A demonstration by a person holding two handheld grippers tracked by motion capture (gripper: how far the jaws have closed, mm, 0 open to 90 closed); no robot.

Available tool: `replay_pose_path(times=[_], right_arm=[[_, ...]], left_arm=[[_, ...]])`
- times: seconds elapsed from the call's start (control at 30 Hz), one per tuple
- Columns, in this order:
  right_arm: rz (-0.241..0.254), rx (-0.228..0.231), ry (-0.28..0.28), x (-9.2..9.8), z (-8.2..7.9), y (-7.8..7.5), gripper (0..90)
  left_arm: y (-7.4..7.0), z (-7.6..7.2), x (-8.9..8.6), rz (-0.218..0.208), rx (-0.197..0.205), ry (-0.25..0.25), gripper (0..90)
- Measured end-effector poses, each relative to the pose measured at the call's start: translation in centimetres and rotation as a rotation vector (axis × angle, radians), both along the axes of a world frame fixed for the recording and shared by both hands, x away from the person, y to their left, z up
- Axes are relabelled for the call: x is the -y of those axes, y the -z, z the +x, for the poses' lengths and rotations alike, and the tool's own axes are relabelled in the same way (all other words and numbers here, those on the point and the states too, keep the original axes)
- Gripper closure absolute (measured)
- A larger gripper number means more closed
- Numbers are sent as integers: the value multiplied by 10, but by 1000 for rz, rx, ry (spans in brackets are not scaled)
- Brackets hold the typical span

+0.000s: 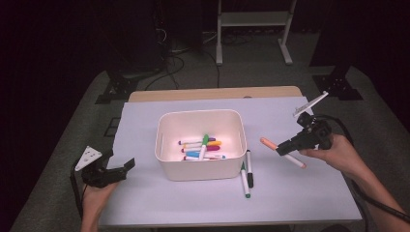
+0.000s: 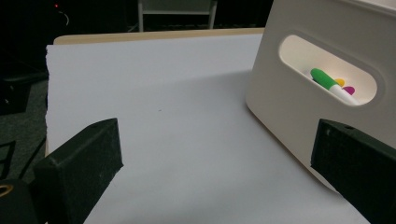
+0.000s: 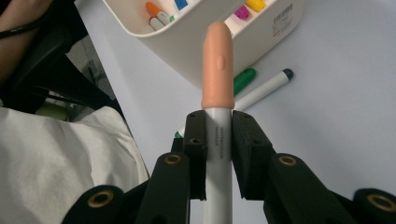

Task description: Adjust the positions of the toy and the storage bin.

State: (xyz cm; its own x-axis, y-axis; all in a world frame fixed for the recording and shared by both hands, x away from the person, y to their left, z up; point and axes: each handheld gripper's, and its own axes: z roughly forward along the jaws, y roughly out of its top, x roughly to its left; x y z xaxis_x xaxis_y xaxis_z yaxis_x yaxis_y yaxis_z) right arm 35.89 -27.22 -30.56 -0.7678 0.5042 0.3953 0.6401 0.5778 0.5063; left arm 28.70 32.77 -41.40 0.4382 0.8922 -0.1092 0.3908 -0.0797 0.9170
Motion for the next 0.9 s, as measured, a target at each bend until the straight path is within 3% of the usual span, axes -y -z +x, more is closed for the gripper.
replay_pose_path(times=[0.4,0.9], right_arm=[[-18,48,-65,-32,7,-34,754],[-20,52,-162,-77,15,-61,754]], left_arm=[[0,0,0,1,1,4,7],[0,0,0,2,0,4,7]])
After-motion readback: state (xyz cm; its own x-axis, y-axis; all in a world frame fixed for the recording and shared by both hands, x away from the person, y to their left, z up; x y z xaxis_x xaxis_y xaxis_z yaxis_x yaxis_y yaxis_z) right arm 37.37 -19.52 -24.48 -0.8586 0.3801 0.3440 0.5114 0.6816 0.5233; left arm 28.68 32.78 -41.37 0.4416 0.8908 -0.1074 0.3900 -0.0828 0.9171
